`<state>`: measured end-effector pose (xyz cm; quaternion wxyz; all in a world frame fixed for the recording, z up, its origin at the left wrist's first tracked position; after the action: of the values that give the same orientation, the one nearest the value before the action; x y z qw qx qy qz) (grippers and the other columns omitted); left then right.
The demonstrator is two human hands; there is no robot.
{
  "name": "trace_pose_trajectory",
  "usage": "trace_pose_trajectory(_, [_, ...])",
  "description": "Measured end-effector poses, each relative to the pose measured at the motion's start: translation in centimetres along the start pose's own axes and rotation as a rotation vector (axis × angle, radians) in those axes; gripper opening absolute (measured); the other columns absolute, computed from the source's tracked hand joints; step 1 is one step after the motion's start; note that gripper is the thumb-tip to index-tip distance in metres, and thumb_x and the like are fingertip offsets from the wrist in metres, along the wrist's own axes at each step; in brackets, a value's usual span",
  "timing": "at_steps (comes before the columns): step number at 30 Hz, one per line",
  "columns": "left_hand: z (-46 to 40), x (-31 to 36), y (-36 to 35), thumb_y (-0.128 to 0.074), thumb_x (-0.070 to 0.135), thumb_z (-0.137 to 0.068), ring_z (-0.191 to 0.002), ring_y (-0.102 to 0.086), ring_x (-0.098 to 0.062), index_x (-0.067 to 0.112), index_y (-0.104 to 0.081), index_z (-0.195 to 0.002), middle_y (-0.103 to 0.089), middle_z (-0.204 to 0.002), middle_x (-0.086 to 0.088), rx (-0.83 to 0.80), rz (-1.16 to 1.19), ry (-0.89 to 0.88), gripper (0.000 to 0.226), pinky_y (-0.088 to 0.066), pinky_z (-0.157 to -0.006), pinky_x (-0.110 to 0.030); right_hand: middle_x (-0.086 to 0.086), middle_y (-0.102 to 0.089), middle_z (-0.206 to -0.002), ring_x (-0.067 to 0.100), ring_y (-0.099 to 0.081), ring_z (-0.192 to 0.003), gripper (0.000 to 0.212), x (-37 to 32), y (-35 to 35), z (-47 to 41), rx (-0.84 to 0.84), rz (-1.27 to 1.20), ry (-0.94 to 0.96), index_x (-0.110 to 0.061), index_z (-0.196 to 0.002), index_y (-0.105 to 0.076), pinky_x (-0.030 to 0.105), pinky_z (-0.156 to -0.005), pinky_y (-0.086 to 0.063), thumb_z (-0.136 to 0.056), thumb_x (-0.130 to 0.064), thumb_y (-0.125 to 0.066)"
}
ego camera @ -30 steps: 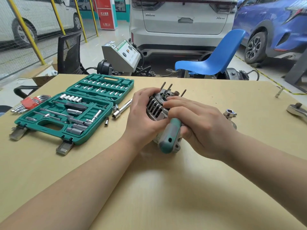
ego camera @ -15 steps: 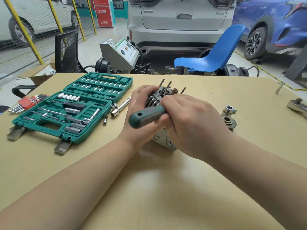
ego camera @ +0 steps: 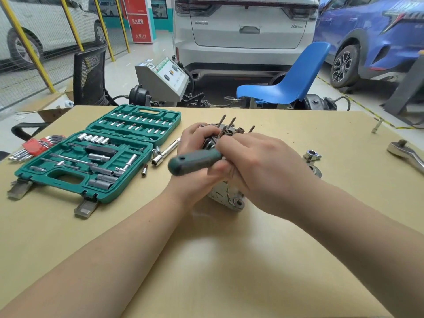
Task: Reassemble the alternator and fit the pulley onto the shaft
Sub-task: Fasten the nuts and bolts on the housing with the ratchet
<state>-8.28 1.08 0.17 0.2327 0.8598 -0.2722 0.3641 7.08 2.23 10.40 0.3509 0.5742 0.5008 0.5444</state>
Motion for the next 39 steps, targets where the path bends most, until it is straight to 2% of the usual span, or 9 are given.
trace_pose_trajectory(1, [-0.1,0.0,0.7,-0.076,0.077,-0.070,-0.134,-0.052,-0.001,0.050,-0.063,-0.117,-0.051,-0.136,-0.016,-0.039,-0.067,-0.005,0.056,-0.040,-0.115,-0.020,0.016,-0.052,-0.110,0.038,-0.046,-0.105,0.030,0.6,-0.4,0.5,0.036,0.043,-0.022,-0.004,-0.110,-0.047,0.021,-0.091,-0.043,-0.113,-0.024,-0.026])
trace_pose_trajectory(3, [0.2,-0.6,2.3,-0.079,0.058,-0.068,-0.132,-0.046,0.013,0.045,-0.063,-0.120,-0.048,-0.141,-0.002,-0.073,-0.105,-0.021,0.056,-0.038,-0.113,-0.013,0.009,-0.063,-0.116,0.034,-0.055,-0.114,0.020,2.1,-1.5,1.3,0.139,0.079,-0.057,-0.007,-0.113,-0.062,0.041,-0.093,-0.049,-0.104,-0.007,-0.044])
trace_pose_trajectory(8, [0.6,-0.3,1.7,-0.086,0.060,-0.066,-0.137,-0.045,0.009,0.045,-0.059,-0.127,-0.050,-0.145,0.001,-0.081,-0.057,0.003,0.068,-0.036,-0.112,-0.010,0.017,-0.068,-0.098,0.036,-0.066,-0.090,0.013,4.1,-3.0,1.5,0.620,-0.343,-0.187,0.003,-0.103,-0.066,0.048,-0.078,-0.054,-0.098,0.003,-0.054])
trace_pose_trajectory(15, [0.6,-0.1,1.9,-0.087,0.062,-0.068,-0.140,-0.050,-0.008,0.050,-0.060,-0.123,-0.047,-0.144,0.014,-0.096,0.011,0.046,0.062,-0.042,-0.116,-0.024,0.012,-0.057,-0.069,0.032,-0.059,-0.064,0.019,9.5,-4.4,3.4,1.261,-1.238,-0.643,-0.020,-0.093,-0.062,0.034,-0.057,-0.047,-0.086,-0.003,-0.055])
trace_pose_trajectory(21, [-0.7,-0.5,3.0,-0.074,0.063,-0.084,-0.140,-0.054,-0.022,0.045,-0.065,-0.123,-0.050,-0.150,0.011,-0.212,0.208,0.154,0.044,-0.051,-0.090,-0.051,0.009,-0.043,-0.051,0.026,-0.044,-0.044,0.017,10.5,-9.6,4.7,1.188,-1.399,-0.902,-0.012,-0.089,-0.066,0.036,-0.049,-0.039,-0.085,-0.002,-0.053])
trace_pose_trajectory(26, [-1.6,-1.4,3.0,-0.060,0.057,-0.101,-0.153,-0.042,-0.026,0.046,-0.064,-0.129,-0.044,-0.160,0.001,-0.235,0.150,0.122,0.030,-0.034,-0.124,-0.067,0.007,-0.050,-0.051,0.025,-0.046,-0.043,0.019,10.3,-11.5,4.3,0.990,-1.432,-0.941,-0.019,-0.098,-0.076,0.026,-0.043,-0.037,-0.094,-0.013,-0.058])
trace_pose_trajectory(30, [-0.6,-1.1,2.7,-0.055,0.050,-0.103,-0.152,-0.043,-0.027,0.055,-0.056,-0.140,-0.046,-0.159,0.003,-0.073,0.059,0.089,0.037,-0.033,-0.125,-0.064,0.006,-0.052,-0.058,0.023,-0.052,-0.051,0.025,9.5,-12.0,4.1,0.889,-1.432,-0.925,-0.025,-0.111,-0.076,0.025,-0.040,-0.037,-0.102,-0.016,-0.055])
trace_pose_trajectory(34, [2.4,0.3,1.5,-0.046,0.068,-0.101,-0.147,-0.043,0.001,0.045,-0.042,-0.154,-0.049,-0.153,0.025,0.150,-0.037,0.247,0.058,-0.034,-0.126,-0.037,0.006,-0.050,-0.061,0.019,-0.048,-0.053,0.025,9.1,-12.6,4.1,0.850,-1.503,-0.942,-0.022,-0.121,-0.072,0.024,-0.045,-0.041,-0.108,-0.017,-0.051])
trace_pose_trajectory(39, [3.4,1.5,-0.7,-0.041,0.069,-0.099,-0.150,-0.038,0.000,0.040,-0.037,-0.159,-0.047,-0.159,0.018,0.206,-0.053,0.351,0.067,-0.029,-0.130,-0.039,0.006,-0.064,-0.073,0.018,-0.054,-0.053,0.026,8.4,-13.7,3.2,0.775,-1.661,-0.994,-0.022,-0.129,-0.069,0.040,-0.054,-0.049,-0.106,-0.025,-0.056])
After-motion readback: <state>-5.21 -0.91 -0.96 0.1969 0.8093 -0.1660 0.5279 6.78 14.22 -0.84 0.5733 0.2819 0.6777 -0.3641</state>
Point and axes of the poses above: each hand's wrist, its own z-axis away from the middle knuckle, its own y-axis out of the back of the hand, x = y × z, the point moved 2 cm from there along -z, towards the middle knuckle
